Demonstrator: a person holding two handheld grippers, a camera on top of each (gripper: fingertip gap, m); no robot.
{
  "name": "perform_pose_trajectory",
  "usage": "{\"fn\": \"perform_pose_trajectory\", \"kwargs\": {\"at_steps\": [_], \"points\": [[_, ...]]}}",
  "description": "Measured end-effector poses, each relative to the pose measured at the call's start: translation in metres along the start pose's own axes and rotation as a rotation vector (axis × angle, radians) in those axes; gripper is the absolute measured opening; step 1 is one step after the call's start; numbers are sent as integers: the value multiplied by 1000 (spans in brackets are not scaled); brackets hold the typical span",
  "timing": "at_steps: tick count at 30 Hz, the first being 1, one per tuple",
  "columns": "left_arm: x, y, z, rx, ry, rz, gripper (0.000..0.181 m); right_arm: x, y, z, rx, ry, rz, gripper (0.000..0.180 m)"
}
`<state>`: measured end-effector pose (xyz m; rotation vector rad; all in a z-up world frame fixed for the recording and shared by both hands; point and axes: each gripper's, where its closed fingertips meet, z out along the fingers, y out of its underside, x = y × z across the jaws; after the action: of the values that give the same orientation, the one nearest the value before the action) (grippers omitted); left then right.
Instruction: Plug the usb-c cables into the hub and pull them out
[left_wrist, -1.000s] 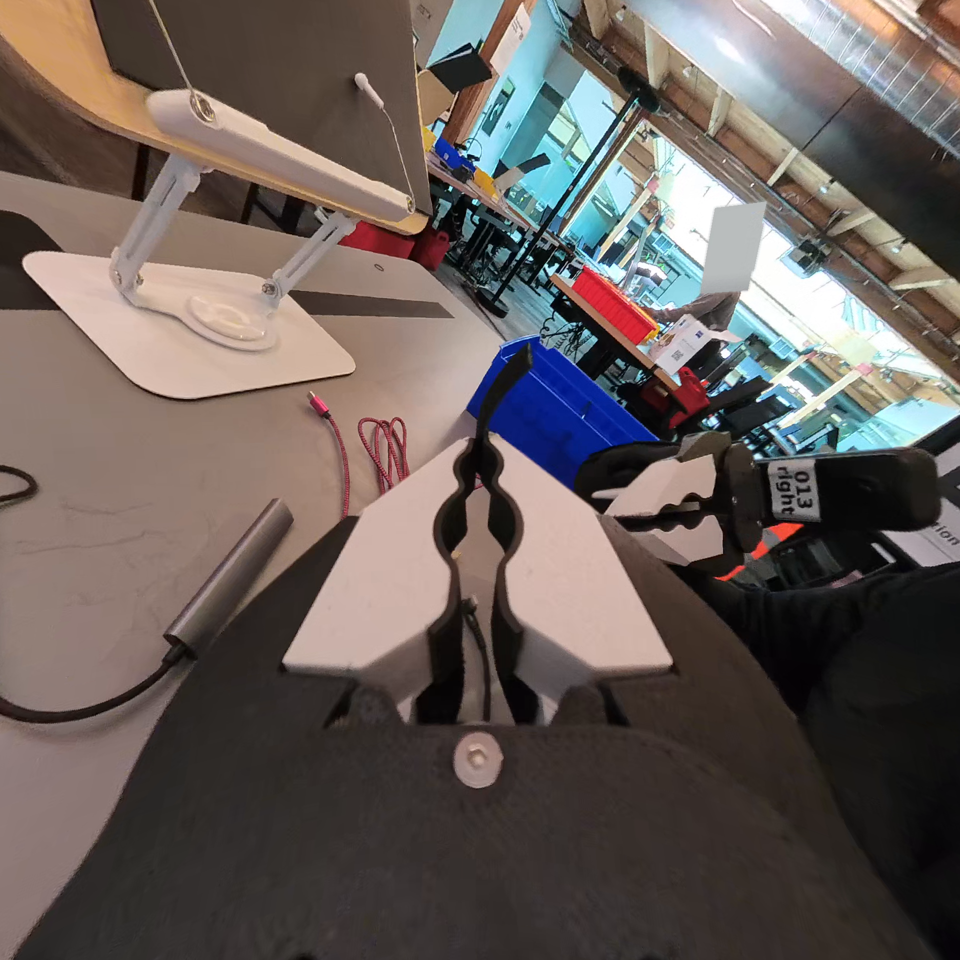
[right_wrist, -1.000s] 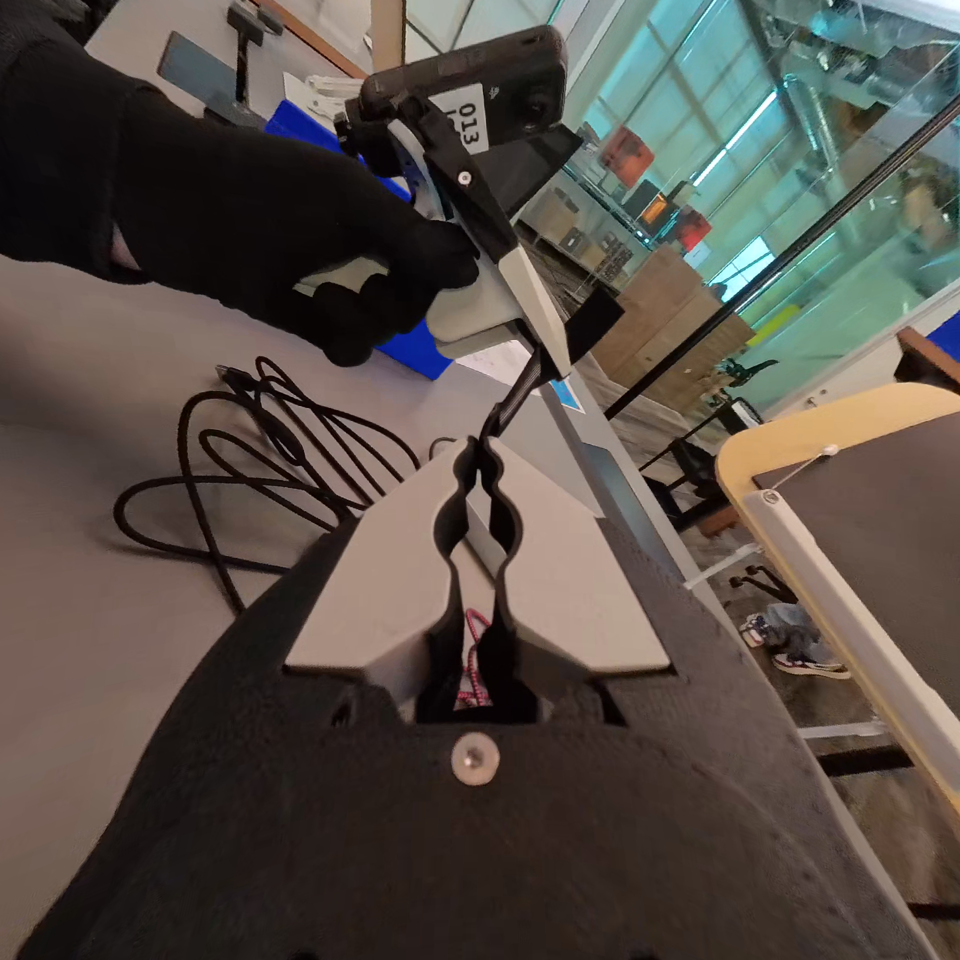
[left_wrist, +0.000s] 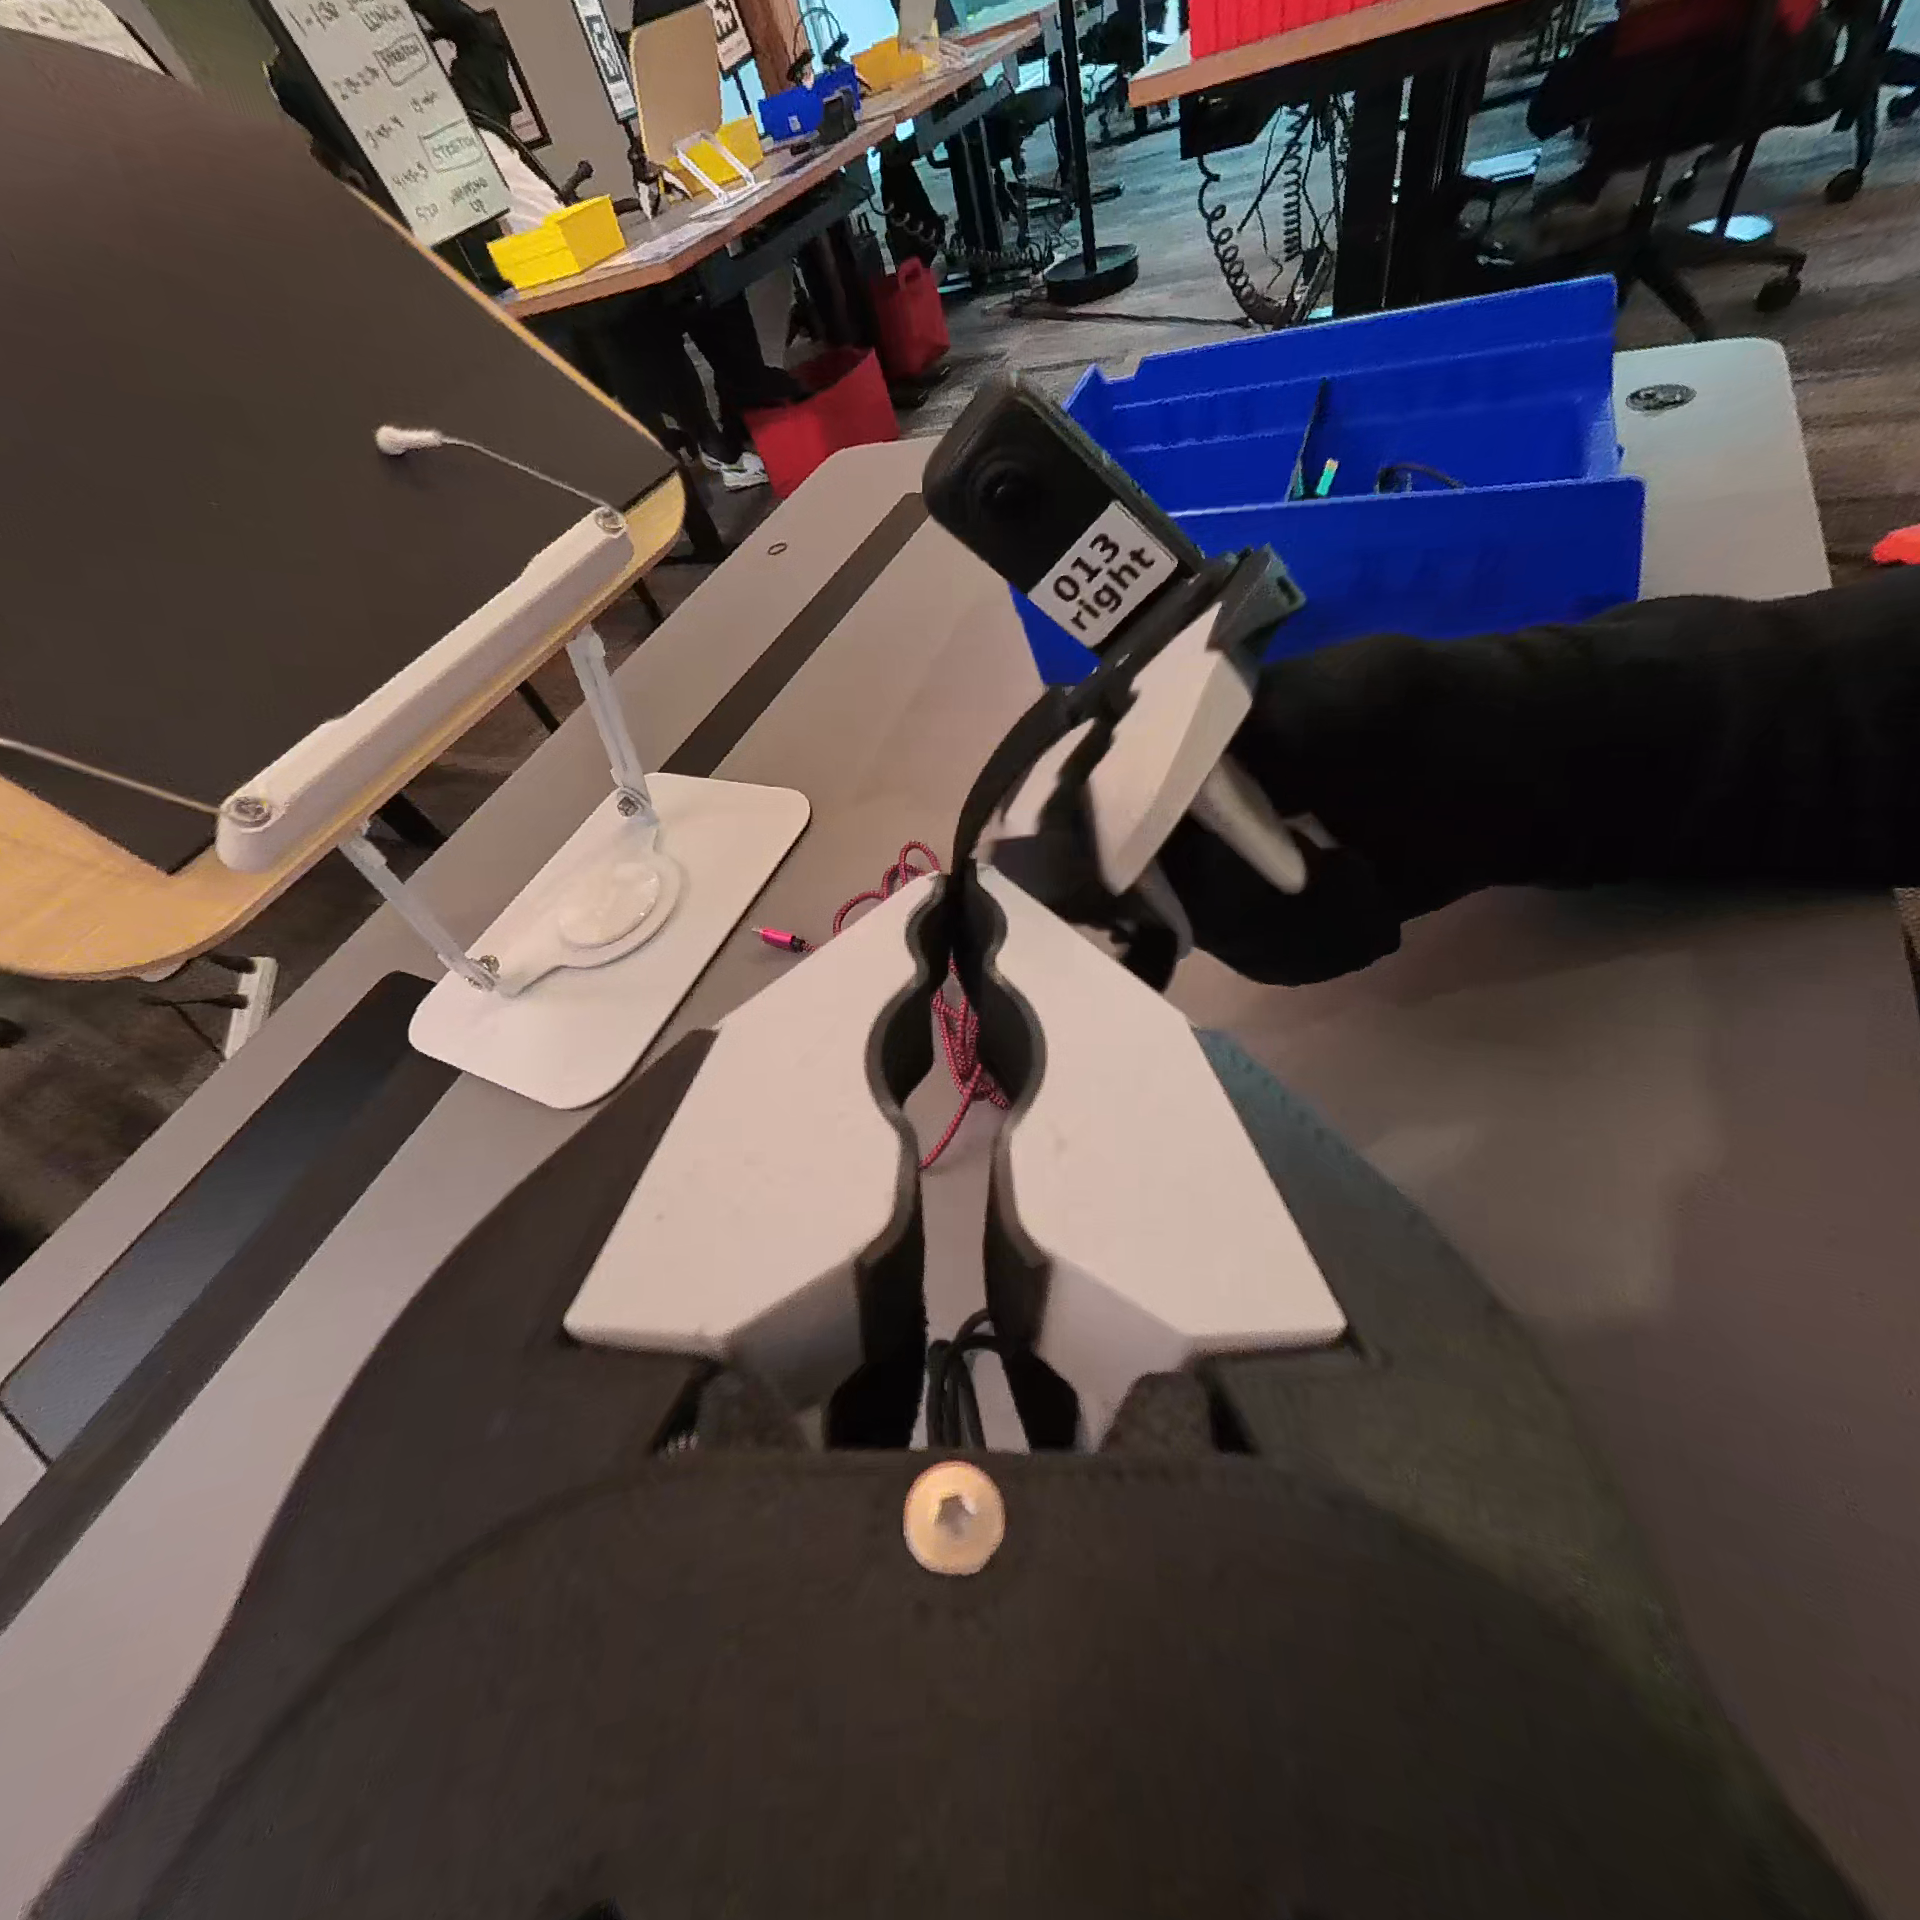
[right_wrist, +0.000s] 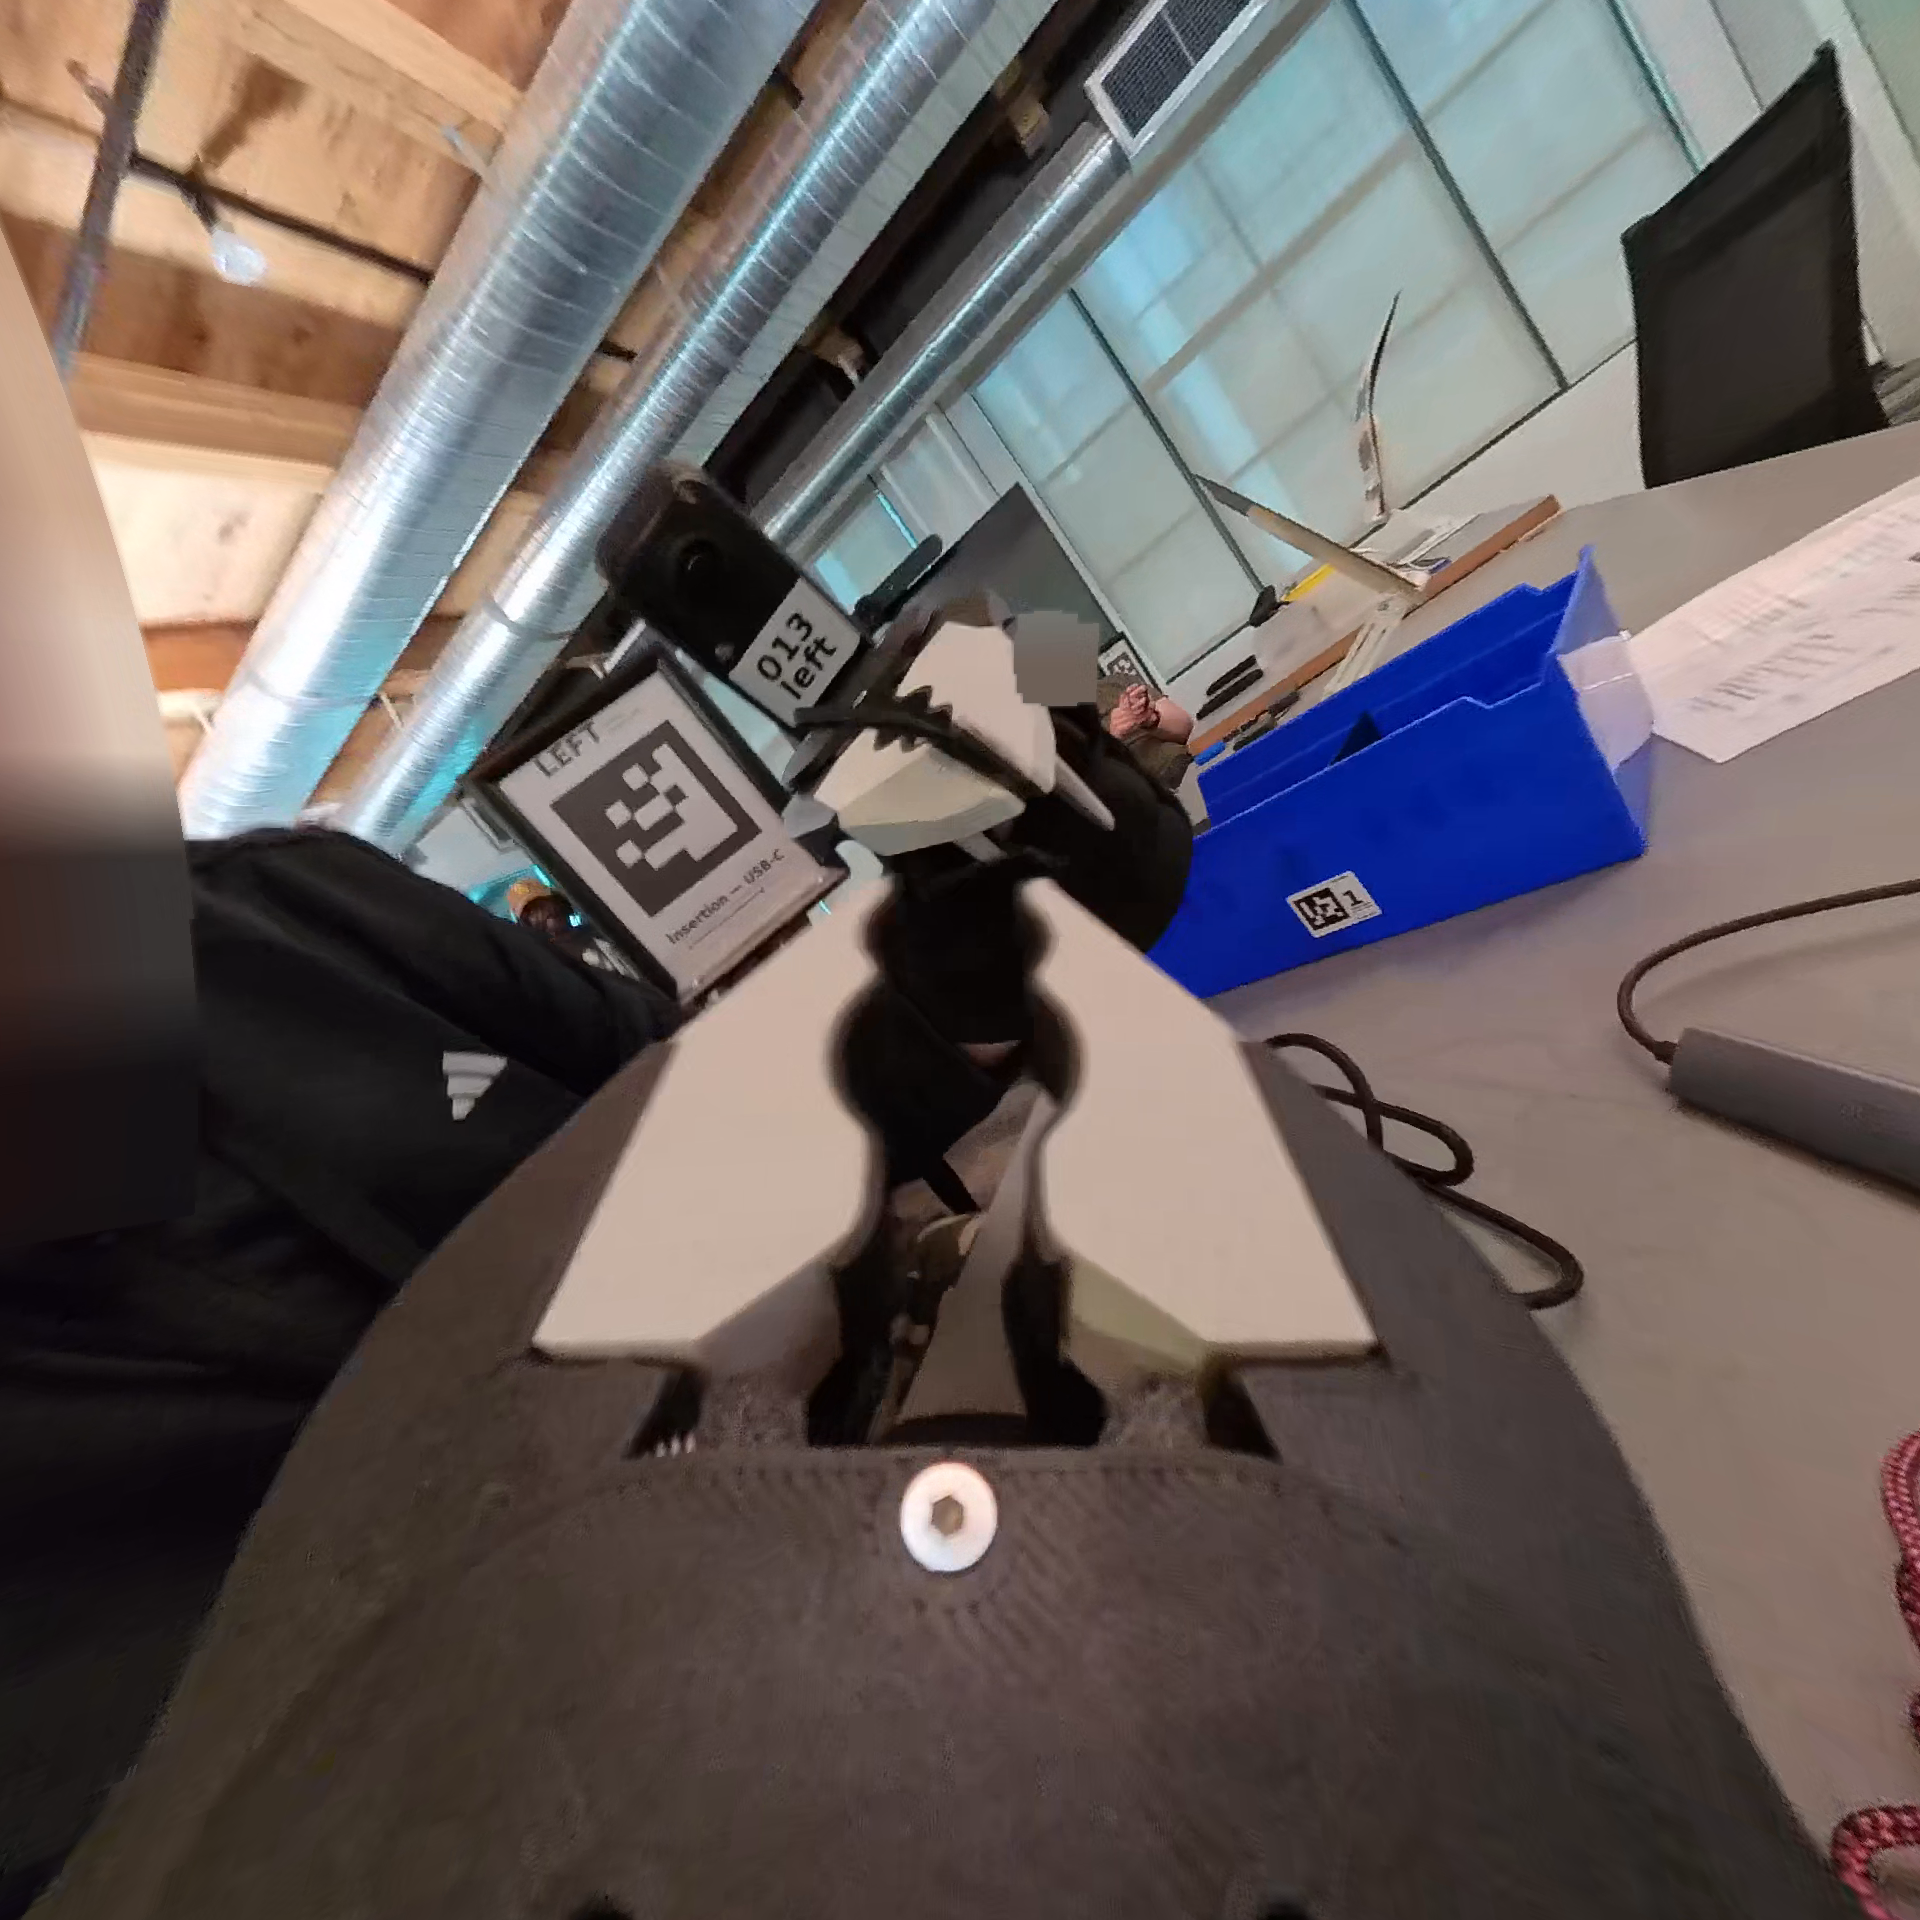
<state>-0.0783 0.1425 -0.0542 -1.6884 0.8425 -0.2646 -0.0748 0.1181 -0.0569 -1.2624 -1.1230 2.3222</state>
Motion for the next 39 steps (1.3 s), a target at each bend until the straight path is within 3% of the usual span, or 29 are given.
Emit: {"fn": "perform_pose_trajectory", "kwargs": {"at_steps": [2, 7, 11, 14, 17, 19, 24, 29, 34, 37, 39], "points": [[0, 1, 2, -6, 3, -10, 0, -2, 0, 0, -10, 22, -75, 1], [-15, 1, 1, 78, 70, -340, 0, -29, 21, 12, -184, 8, -365, 0], [-9, 5, 5, 133, 243, -656, 0, -23, 48, 15, -389, 110, -620, 0], [-8, 10, 7, 158, 385, -888, 0, -22, 45, 9, -418, 153, -704, 0], [-10, 31, 8, 67, 379, -904, 4, -24, 36, 3, -391, 148, -689, 0], [-19, 41, 2, 12, 329, -901, 35, -24, 27, -3, -358, 152, -655, 0], [-29, 59, -36, -135, 194, -782, 61, -18, 9, -18, -311, 196, -615, 0], [12, 112, -63, -472, 122, -699, 100, -14, 3, -28, -309, 227, -612, 0], [67, 168, -63, -741, 166, -706, 136, -6, 13, -31, -392, 259, -593, 0], [71, 193, -58, -818, 114, -696, 126, 1, 26, -34, -482, 267, -545, 0], [67, 197, -57, -830, 69, -660, 100, 5, 38, -38, -555, 272, -506, 0]]}}
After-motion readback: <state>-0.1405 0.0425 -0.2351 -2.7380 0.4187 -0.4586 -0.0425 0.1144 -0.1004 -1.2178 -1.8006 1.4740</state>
